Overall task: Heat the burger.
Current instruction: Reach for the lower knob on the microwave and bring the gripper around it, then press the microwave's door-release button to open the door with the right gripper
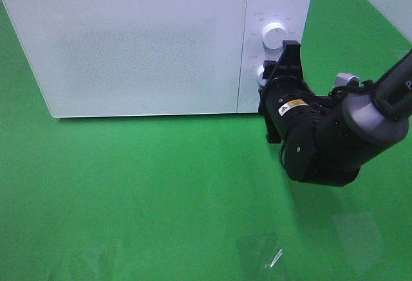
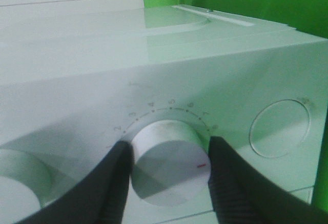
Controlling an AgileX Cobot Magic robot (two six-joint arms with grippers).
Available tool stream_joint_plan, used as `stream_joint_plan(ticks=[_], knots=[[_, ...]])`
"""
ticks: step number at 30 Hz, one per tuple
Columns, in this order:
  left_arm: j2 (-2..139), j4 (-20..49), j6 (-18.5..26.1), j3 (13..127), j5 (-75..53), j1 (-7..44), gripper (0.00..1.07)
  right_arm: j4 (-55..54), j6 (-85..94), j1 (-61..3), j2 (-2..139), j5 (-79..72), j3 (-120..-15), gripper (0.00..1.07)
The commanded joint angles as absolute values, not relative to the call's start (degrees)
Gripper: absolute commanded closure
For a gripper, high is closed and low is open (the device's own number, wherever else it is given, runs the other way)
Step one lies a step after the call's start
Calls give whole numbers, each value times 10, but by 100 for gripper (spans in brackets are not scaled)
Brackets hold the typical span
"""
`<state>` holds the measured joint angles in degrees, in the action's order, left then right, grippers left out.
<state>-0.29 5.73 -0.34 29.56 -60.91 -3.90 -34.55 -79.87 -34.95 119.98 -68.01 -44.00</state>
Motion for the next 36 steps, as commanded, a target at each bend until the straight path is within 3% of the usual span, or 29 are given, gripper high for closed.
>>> stream_joint_plan(ticks=[1,5,12,14,20,36], knots=[[-12,61,-6,296,-610,-40,6,-339,-790,-347,1193,-801,-457,75],[-12,61,-6,296,-610,-40,6,-349,-787,-347,1193,-799,-444,63],[-12,61,-6,296,-610,-40,6,-348,-775,-347,1193,-799,-435,56],[-12,61,-6,296,-610,-40,6,-347,-756,-348,1181,-799,-421,48],[-12,61,-6,296,-610,-40,6,-326,-726,-348,1155,-787,-388,38],[-12,61,-6,296,-610,-40,6,-273,-545,-347,1032,-662,-289,38]])
